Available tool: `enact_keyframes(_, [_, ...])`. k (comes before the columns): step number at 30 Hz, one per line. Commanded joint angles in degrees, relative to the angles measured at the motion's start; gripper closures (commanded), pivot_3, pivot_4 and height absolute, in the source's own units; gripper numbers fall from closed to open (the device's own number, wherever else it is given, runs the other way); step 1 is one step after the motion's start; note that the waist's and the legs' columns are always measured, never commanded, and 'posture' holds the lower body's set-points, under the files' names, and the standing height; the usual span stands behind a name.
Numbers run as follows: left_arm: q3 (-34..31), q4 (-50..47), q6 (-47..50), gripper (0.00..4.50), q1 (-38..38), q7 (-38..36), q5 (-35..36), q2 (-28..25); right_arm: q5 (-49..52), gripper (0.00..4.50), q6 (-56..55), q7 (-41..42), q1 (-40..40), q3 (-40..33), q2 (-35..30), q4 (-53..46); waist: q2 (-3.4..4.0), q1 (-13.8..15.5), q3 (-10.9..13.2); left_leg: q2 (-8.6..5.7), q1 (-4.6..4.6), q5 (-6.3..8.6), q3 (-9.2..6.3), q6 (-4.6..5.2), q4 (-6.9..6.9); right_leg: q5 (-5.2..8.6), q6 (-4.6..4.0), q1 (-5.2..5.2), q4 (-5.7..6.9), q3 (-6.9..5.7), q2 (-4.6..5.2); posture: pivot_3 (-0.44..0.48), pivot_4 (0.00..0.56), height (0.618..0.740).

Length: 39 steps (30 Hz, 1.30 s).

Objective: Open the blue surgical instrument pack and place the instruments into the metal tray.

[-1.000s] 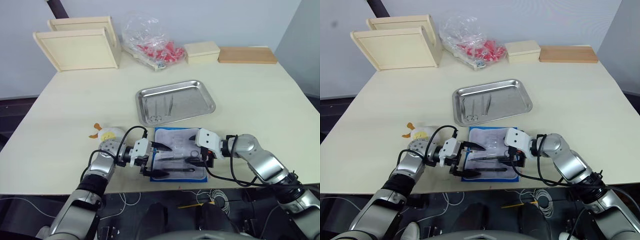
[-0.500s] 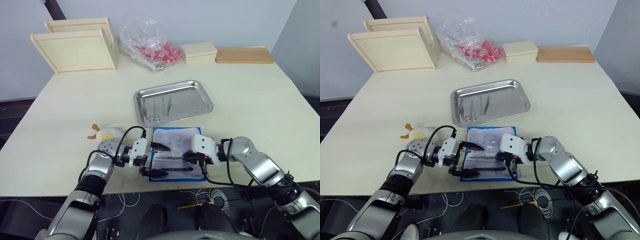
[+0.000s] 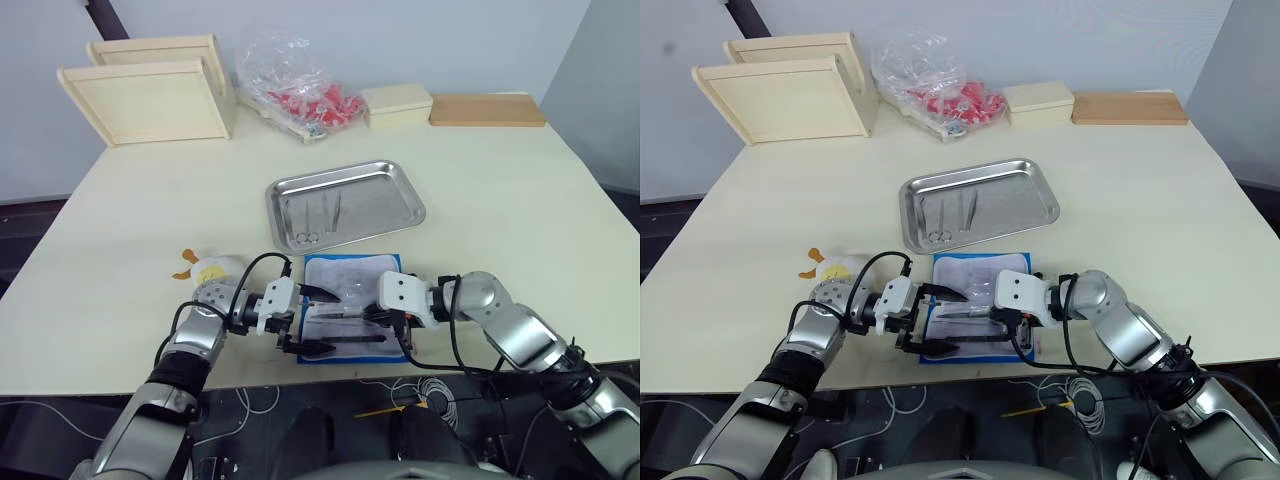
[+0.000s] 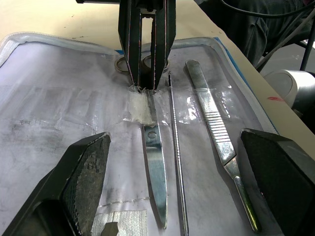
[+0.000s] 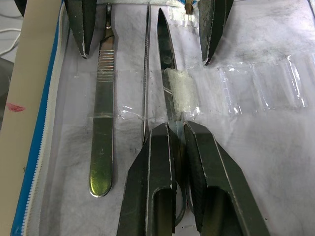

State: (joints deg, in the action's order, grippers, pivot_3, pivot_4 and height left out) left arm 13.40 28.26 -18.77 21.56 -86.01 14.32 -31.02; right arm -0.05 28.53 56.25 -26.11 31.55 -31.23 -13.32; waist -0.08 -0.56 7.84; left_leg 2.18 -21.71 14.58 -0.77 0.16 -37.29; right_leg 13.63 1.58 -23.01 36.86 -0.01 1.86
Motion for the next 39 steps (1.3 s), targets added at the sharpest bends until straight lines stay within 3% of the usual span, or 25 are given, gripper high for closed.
enact_keyframes(1, [3.1, 2.7, 1.2, 0.00, -2.5, 1.0, -4.8, 0.0, -1.6, 4.45, 1.3, 0.1, -2.9, -0.4, -0.2, -3.5, 0.00, 0.0, 0.0, 0.00, -0.01, 0.00, -0.01, 0.00, 0.00, 0.00, 0.00, 0.00, 0.00, -0.01, 0.00, 0.000, 0.150, 0.740])
enact_keyframes(19, [3.1, 3.4, 0.7, 0.00, -2.8, 1.5, -5.2, 0.5, -4.0, 4.45, 12.6, 4.3, -8.4, 2.2, -6.1, -12.0, 0.03, 0.4, 0.1, -0.07, -0.14, 0.00, -0.02, -0.01, 0.02, 0.00, 0.01, -0.10, -0.05, -0.03, 0.12, 0.000, 0.150, 0.740])
enact_keyframes(39, [3.0, 3.9, 0.0, 0.00, -2.6, 1.9, -5.3, 1.1, -1.6, 4.45, 12.1, 9.5, -8.2, -3.0, -17.0, -17.9, 0.05, 0.5, 0.1, -0.07, -0.17, 0.01, 0.03, -0.02, 0.08, 0.02, 0.03, -0.22, -0.09, -0.03, 0.18, 0.000, 0.150, 0.740])
